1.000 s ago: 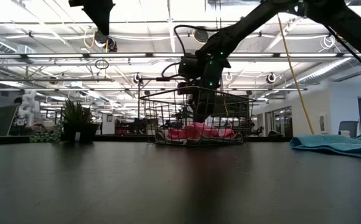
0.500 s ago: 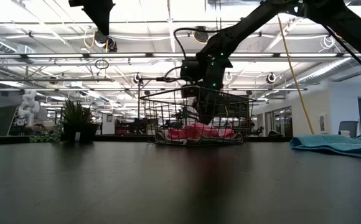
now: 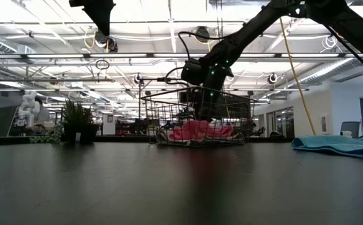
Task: Fold microfiber towels
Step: Put the pink towel into the wire basket
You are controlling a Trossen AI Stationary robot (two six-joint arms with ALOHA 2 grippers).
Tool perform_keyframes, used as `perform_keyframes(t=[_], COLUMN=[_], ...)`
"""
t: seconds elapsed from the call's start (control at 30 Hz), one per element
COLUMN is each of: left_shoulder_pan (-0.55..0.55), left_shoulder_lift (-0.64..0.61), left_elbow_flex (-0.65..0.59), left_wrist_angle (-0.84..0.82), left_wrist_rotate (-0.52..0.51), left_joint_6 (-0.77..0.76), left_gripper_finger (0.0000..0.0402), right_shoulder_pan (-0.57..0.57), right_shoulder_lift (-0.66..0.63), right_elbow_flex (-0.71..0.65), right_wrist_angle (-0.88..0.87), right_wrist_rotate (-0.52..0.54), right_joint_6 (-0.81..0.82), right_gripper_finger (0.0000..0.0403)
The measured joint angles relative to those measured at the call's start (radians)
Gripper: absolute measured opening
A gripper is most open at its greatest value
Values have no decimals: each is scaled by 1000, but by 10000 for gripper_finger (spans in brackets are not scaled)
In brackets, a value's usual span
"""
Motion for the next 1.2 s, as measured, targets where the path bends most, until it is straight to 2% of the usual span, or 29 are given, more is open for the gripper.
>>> perform_keyframes(t=[0.17, 0.4, 0.47, 0.67, 0.83, 0.97, 1.2], left_shoulder_pan=[0, 0, 0, 0, 0, 0, 0], left_shoulder_lift=[0, 0, 0, 0, 0, 0, 0], left_elbow_flex=[0, 0, 0, 0, 0, 0, 0], left_wrist_angle=[0, 0, 0, 6, 7, 8, 27], left_wrist_rotate=[0, 0, 0, 0, 0, 0, 0], left_joint_6=[1, 17, 16, 15, 14, 13, 17], left_gripper_finger=[14, 5, 4, 15, 7, 7, 8], right_shoulder_pan=[-3, 3, 4, 5, 10, 16, 62], right_shoulder_lift=[0, -26, -42, -134, -196, -185, -113], right_elbow_flex=[0, -1, -2, -2, 0, 0, -1], right_wrist_angle=[-20, -310, -344, -302, -240, -234, -225], right_wrist_rotate=[10, 3, -4, -57, -132, -236, -259], right_joint_6=[16, 18, 18, 46, 60, 91, 56], right_gripper_finger=[0, 0, 0, 0, 0, 0, 0])
